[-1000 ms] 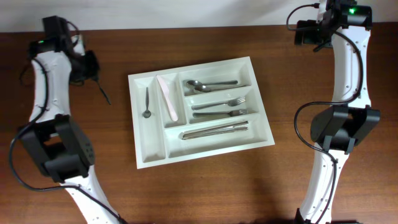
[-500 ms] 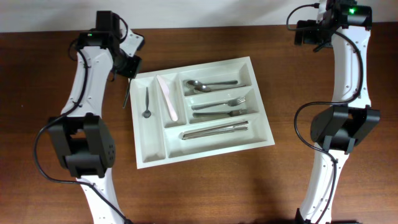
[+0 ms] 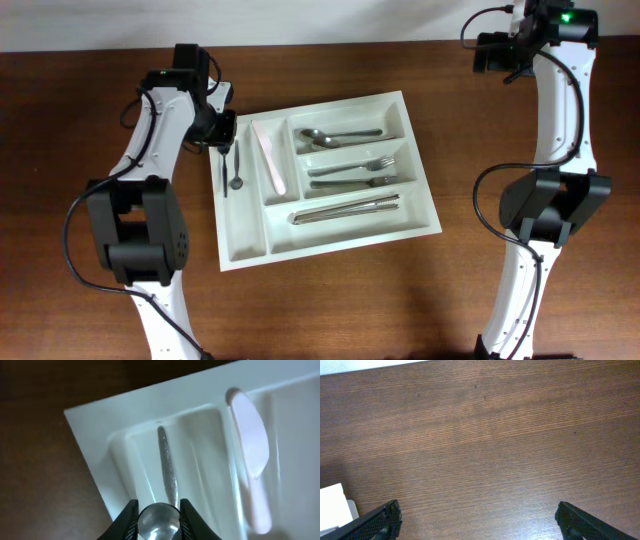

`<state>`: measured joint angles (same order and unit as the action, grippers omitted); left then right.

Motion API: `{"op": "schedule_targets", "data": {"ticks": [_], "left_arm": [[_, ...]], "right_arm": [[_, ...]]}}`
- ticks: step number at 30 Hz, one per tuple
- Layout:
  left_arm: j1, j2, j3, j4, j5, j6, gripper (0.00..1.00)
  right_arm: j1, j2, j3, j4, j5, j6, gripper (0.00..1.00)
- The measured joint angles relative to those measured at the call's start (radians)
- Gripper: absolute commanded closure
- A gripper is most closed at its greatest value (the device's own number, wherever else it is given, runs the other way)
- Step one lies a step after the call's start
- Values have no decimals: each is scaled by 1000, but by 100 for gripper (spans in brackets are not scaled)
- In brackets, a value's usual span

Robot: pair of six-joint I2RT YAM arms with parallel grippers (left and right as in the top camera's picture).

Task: Pack container
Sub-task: 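Lift the spoon and carry it over the tray's left compartment, then lower the spoon into the left compartment and open the left gripper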

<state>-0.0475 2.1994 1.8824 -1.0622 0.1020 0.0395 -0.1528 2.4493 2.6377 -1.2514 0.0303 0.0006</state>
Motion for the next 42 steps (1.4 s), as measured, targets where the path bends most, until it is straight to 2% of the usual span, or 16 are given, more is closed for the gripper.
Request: {"op": "schedule_targets", "data": {"ticks": [8, 10, 11, 16, 17, 18, 19, 20, 21, 22, 42], "left_arm": [[-59, 0, 0, -3, -40, -117, 98], [-76, 0, 0, -4, -68, -126, 93], [-86, 0, 0, -4, -82, -131, 86], [-100, 0, -3, -3, -119, -138, 83], [-100, 0, -5, -3, -123, -138, 80], [-100, 0, -7, -3, -127, -138, 74], [-100, 0, -7, -3, -130, -138, 63], [-99, 0, -7, -3, -134, -140, 46], [-99, 0, -8, -3, -136, -145, 17], [-99, 0, -8, -3, -137, -143, 1], [-95, 0, -8, 10, -144, -150, 1]], "right_arm": [[0, 0, 0, 0, 0, 0, 1], [0, 0, 0, 0, 0, 0, 1], [0, 0, 0, 0, 0, 0, 1], [0, 0, 0, 0, 0, 0, 1], [0, 0, 0, 0, 0, 0, 1], [0, 0, 0, 0, 0, 0, 1], [0, 0, 0, 0, 0, 0, 1], [0, 0, 0, 0, 0, 0, 1], [0, 0, 0, 0, 0, 0, 1], [0, 0, 0, 0, 0, -1, 1], [0, 0, 0, 0, 0, 0, 1]]}}
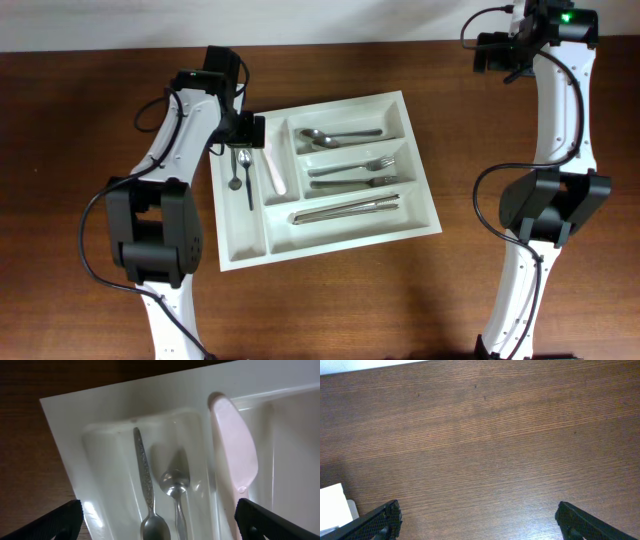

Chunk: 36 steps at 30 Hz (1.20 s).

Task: Pack container
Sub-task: 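Lower the spoon into the left compartment and open the left gripper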

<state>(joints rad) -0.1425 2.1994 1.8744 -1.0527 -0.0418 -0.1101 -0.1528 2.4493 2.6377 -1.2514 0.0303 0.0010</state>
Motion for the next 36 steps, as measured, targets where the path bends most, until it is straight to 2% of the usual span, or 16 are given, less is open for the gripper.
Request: {"op": "schedule_targets", "data": {"ticks": [11, 24, 36], "left_arm": [[17, 0, 0, 60, 0, 0, 1], [122, 0, 0, 74, -19, 0, 1], [126, 0, -52, 108, -45, 1, 1]], "right_arm": [[0, 0, 0, 0, 0, 0, 1], [0, 0, 0, 0, 0, 0, 1], [0, 0, 0, 0, 0, 0, 1]]}}
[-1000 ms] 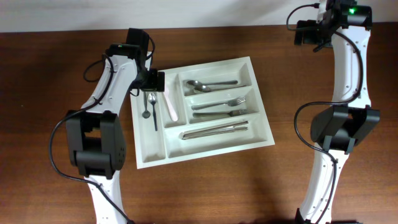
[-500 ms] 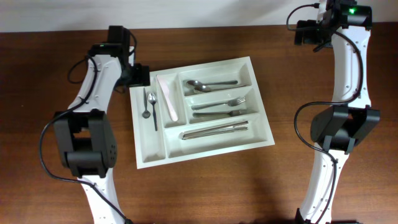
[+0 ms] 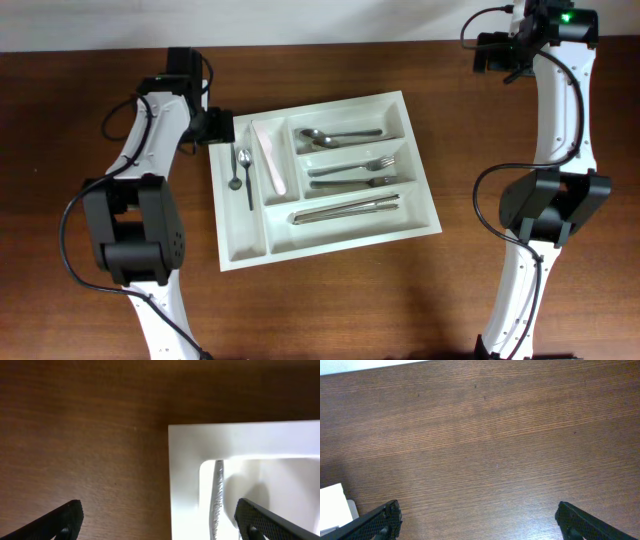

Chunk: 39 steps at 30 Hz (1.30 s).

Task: Pack container

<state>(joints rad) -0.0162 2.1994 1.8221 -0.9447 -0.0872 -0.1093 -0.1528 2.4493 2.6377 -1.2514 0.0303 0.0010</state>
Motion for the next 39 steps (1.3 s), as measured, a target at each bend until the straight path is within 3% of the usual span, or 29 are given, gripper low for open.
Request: {"op": "schedule_targets", "data": {"ticks": [20, 39], "left_arm": [[0, 0, -50, 141, -46, 0, 1], [0, 83, -50, 154, -53, 4, 1]], "right_arm": [[0, 0, 0, 0, 0, 0, 1], [0, 0, 0, 0, 0, -1, 1]]}}
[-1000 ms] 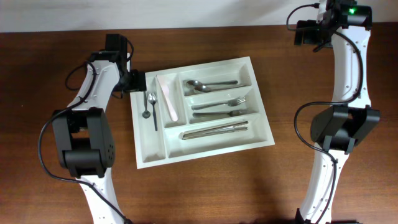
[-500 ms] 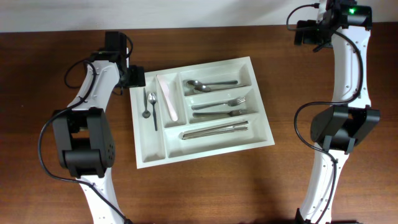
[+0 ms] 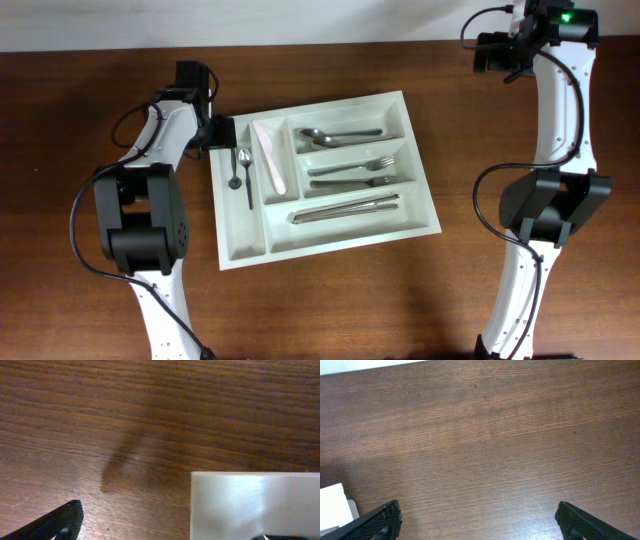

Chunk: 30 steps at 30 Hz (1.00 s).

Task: Pack container

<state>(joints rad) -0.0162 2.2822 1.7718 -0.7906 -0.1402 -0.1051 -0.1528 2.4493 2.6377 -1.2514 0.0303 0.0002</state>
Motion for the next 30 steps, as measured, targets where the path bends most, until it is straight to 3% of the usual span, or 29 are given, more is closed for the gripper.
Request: {"op": "schedule_targets", "data": {"ticks": [26, 30], "left_arm": [[77, 0, 0, 29, 8, 34, 0], [77, 0, 0, 30, 9, 37, 6]], "right_arm": [[0, 0, 0, 0, 0, 0, 1], [0, 0, 0, 0, 0, 0, 1]]}}
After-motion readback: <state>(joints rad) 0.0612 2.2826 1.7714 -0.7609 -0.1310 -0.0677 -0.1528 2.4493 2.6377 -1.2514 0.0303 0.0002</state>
